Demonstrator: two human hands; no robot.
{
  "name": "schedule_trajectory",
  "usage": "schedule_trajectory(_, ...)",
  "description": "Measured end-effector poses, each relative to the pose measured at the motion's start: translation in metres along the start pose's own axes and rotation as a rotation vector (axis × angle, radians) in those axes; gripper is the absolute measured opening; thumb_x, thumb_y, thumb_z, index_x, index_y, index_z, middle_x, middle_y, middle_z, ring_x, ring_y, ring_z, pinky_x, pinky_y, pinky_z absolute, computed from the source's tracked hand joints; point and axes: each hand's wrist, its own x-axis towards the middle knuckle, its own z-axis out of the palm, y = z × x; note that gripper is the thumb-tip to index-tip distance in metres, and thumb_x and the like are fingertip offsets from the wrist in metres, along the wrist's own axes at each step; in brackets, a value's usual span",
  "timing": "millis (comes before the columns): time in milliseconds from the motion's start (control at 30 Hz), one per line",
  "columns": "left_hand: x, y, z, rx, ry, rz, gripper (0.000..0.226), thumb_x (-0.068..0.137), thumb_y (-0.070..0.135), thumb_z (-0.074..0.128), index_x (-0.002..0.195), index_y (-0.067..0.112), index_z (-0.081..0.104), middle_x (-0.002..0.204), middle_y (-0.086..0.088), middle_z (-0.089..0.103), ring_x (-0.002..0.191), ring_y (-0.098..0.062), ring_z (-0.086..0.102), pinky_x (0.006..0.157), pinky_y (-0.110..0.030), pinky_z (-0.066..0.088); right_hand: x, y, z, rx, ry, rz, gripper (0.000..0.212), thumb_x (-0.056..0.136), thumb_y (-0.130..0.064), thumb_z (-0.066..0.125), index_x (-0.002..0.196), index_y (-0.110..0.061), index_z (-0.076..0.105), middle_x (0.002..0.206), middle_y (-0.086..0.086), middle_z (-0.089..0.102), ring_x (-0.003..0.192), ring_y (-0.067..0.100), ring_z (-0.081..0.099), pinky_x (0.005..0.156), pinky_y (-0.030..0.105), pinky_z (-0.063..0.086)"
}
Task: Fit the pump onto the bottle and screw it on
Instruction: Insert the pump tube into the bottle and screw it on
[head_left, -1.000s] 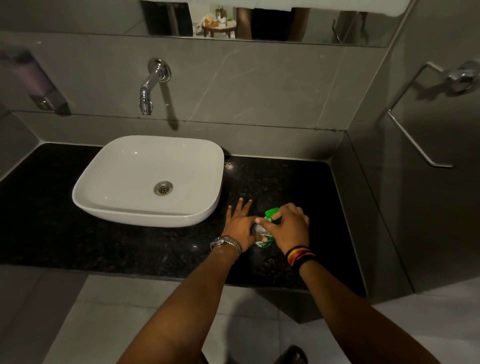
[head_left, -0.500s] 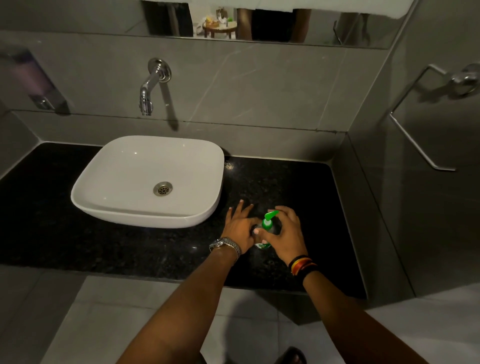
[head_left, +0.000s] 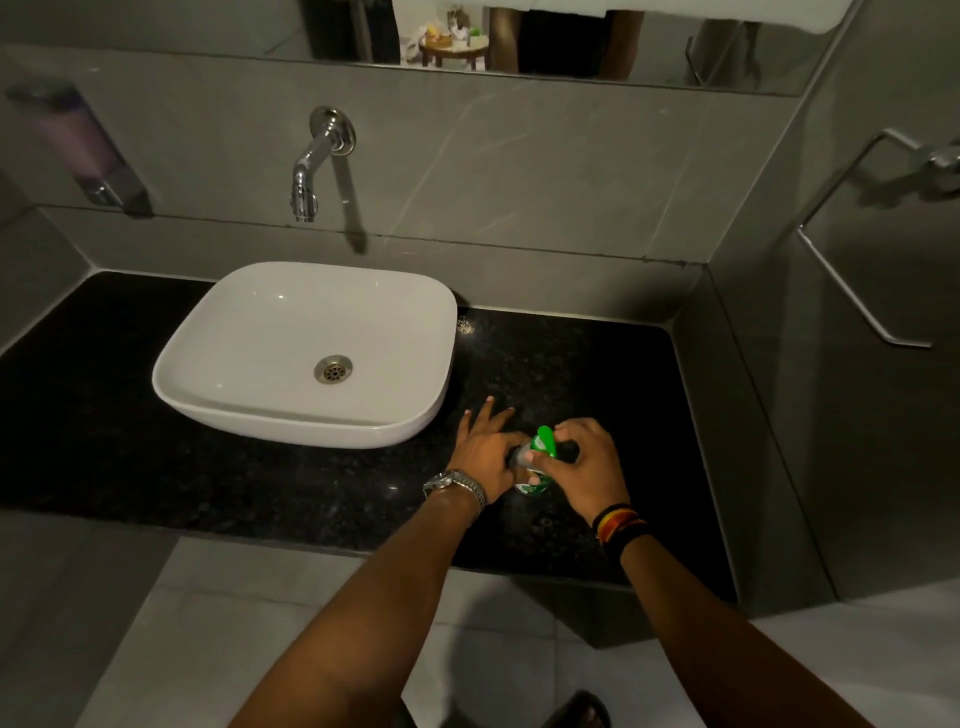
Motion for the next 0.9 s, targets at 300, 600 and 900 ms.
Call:
schedule_trajectory(300,0.001,0.002,-0.001,0.025,-0.010,-0.005,0.059,0.078,0.052,0.076,0.131,0.029,0.064,0.162,-0.005,0.034,0.156,-0.032,0.004,0.123,-0.058,0.001,0.004,-0.004,0.000,-0.188,0.018,-0.097,0.035,0.069,-0.042,0.082,0.093,-0.020,0.069,0.114,-0.003,0.062,0.109,0.021,0.056,0.095,0.042,0.048)
schedule_trajectory(600,-0.001,0.004,-0.002,0.028,-0.015,-0.006,0.059,0.079,0.054,0.073,0.132,0.031,0.062,0.161,-0.004,0.036,0.156,-0.032,0.004,0.123,-0.057,0.001,0.005,0.001,-0.004,-0.251,-0.036,-0.149,0.035,0.073,-0.048,0.077,0.098,-0.025,0.070,0.124,-0.009,0.057,0.119,0.017,0.049,0.101,0.036,0.040)
schedule_trajectory(900,-0.001,0.007,-0.004,0.004,-0.013,-0.011,0.049,0.083,0.047,0.072,0.129,0.031,0.064,0.160,-0.003,0.036,0.156,-0.033,0.004,0.124,-0.060,0.003,0.001,0.004,-0.001,-0.048,-0.029,-0.099,0.034,0.074,-0.036,0.082,0.101,-0.017,0.074,0.131,-0.003,0.056,0.122,0.019,0.047,0.105,0.042,0.046)
